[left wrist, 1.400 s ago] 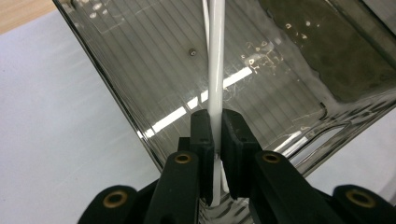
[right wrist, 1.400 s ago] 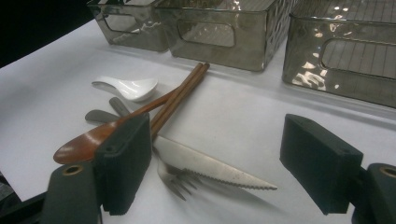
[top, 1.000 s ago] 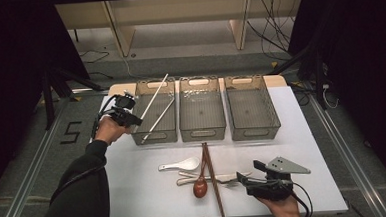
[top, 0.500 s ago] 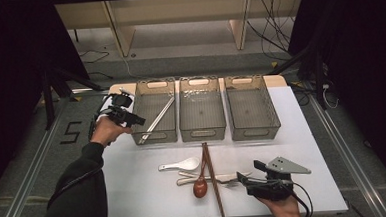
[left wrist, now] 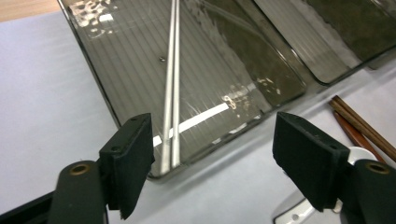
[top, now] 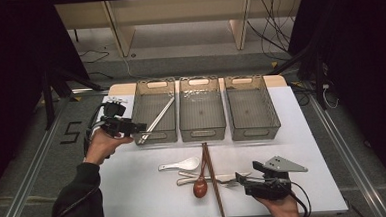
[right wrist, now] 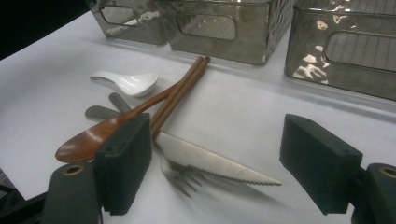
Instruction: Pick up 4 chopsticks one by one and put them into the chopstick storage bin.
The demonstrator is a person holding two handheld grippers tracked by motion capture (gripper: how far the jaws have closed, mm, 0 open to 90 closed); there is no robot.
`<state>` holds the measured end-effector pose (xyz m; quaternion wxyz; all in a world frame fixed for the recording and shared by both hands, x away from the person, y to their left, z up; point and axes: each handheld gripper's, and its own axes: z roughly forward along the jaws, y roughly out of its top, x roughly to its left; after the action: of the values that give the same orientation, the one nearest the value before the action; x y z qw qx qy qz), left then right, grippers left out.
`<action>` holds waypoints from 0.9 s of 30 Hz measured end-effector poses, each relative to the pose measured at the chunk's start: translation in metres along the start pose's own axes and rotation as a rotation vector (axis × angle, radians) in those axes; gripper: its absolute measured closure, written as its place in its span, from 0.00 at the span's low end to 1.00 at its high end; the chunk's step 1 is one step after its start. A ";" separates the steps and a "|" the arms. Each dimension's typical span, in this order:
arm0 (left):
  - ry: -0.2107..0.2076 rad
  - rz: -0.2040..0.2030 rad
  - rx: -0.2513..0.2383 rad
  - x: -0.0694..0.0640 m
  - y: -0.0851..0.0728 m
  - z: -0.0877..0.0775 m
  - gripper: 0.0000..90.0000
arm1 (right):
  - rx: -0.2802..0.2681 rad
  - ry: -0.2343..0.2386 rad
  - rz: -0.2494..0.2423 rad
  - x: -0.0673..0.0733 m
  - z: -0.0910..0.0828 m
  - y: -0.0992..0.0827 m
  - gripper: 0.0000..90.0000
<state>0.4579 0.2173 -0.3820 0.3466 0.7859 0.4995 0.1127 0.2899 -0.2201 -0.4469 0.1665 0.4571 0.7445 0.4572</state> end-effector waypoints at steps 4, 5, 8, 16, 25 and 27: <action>-0.010 0.002 -0.015 -0.008 -0.012 -0.001 0.29 | 0.010 0.009 -0.003 0.004 0.001 0.003 0.29; -0.014 0.000 -0.022 -0.010 -0.015 -0.002 0.29 | 0.015 0.011 0.001 0.006 0.001 0.003 0.30; -0.022 -0.006 -0.042 -0.014 -0.021 -0.003 0.27 | 0.030 0.017 -0.003 0.010 0.003 0.004 0.31; -0.065 -0.035 -0.129 -0.021 -0.051 -0.010 0.24 | 0.060 0.034 0.005 0.018 0.009 0.005 0.33; -0.109 -0.036 -0.200 -0.029 -0.069 -0.017 0.22 | 0.098 0.048 0.019 0.026 0.016 0.003 0.34; -0.120 -0.033 -0.201 -0.032 -0.073 -0.016 0.22 | 0.108 0.047 0.016 0.028 0.017 0.003 0.34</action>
<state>0.3829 0.2156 -0.4131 0.4550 0.7441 0.4768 0.1092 0.2879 -0.1873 -0.4486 0.1205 0.4604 0.7681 0.4285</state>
